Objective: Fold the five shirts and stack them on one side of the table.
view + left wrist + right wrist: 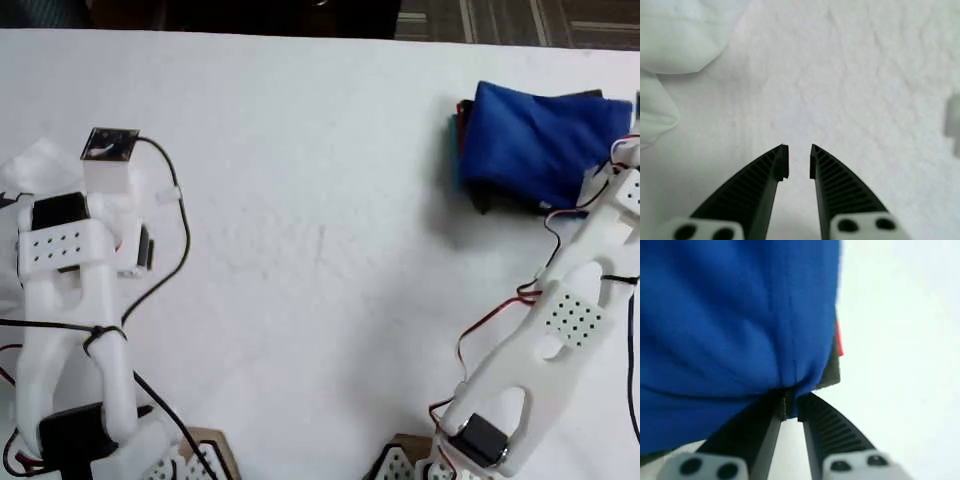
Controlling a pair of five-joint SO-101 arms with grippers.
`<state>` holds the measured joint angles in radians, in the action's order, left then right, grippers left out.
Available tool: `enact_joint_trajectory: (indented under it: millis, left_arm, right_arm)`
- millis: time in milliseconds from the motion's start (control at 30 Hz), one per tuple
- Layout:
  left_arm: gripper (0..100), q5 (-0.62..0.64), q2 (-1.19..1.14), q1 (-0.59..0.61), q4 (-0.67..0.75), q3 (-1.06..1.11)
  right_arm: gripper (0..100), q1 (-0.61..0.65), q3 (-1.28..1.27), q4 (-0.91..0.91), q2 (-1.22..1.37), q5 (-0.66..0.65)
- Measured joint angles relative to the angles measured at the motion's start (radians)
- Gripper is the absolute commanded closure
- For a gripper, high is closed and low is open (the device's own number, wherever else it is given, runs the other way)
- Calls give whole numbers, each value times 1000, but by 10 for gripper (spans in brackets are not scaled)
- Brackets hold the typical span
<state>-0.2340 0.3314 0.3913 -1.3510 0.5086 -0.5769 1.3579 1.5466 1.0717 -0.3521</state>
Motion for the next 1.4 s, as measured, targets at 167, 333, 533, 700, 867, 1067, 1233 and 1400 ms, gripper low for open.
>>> enact_joint_trajectory:
  millis: [167, 333, 533, 700, 867, 1067, 1233, 1400]
  left_arm:
    - [900, 0, 0, 0, 0, 0]
    - [900, 0, 0, 0, 0, 0]
    - [900, 0, 0, 0, 0, 0]
    - [900, 0, 0, -2, -63, -75]
    - [898, -43, 0, 92, -187, -255]
    - [898, -227, 0, 334, -160, -367]
    - [864, -341, -72, 529, -68, -402]
    - [769, -371, -330, 663, -40, -555]
  right_arm:
    - [930, 0, 0, -78, -9, 0]
    - [810, 0, 0, -87, -9, 0]
    - [808, 0, 11, -87, -35, 2]
    - [808, 0, 92, 2, -143, 6]
    - [808, 35, 169, 137, -252, 6]
    - [808, 89, 172, 199, -327, 6]
    - [808, 140, 87, 199, -417, 6]
    - [808, 250, -201, 203, -606, 6]
